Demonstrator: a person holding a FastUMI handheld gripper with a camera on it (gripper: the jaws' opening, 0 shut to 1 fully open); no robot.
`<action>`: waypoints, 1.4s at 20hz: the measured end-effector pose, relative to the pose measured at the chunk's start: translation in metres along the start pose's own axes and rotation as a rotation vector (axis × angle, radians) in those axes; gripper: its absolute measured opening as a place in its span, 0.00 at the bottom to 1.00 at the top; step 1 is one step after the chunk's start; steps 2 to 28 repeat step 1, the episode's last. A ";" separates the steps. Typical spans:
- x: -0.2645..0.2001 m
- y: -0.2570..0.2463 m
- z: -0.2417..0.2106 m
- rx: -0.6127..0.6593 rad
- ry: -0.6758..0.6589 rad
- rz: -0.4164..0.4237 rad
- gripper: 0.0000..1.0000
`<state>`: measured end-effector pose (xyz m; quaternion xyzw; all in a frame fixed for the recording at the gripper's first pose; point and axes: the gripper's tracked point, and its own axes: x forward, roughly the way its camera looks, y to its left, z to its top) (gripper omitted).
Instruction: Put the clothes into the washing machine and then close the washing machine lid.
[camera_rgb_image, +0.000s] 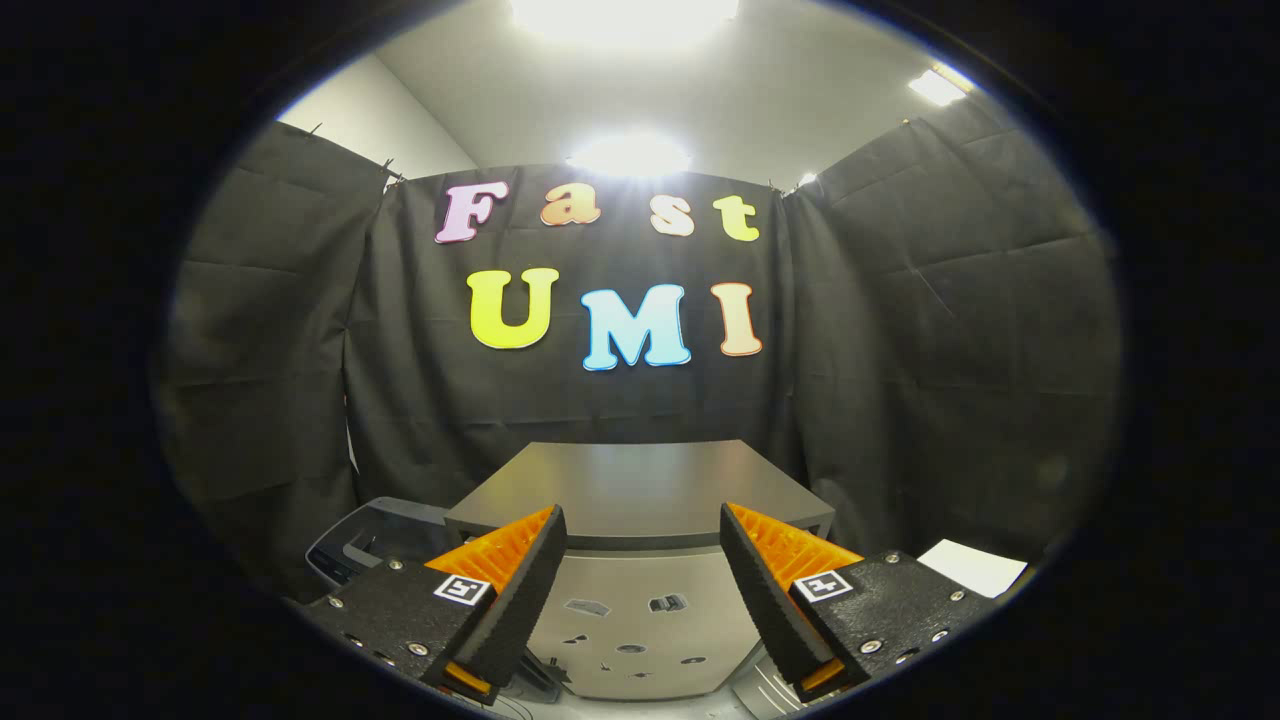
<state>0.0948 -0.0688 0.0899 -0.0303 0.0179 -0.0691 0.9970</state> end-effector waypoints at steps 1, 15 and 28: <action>-0.001 -0.001 0.001 0.001 -0.003 0.001 0.95; -0.001 -0.001 0.001 0.001 -0.003 0.001 0.95; -0.001 -0.001 0.001 0.001 -0.003 0.001 0.95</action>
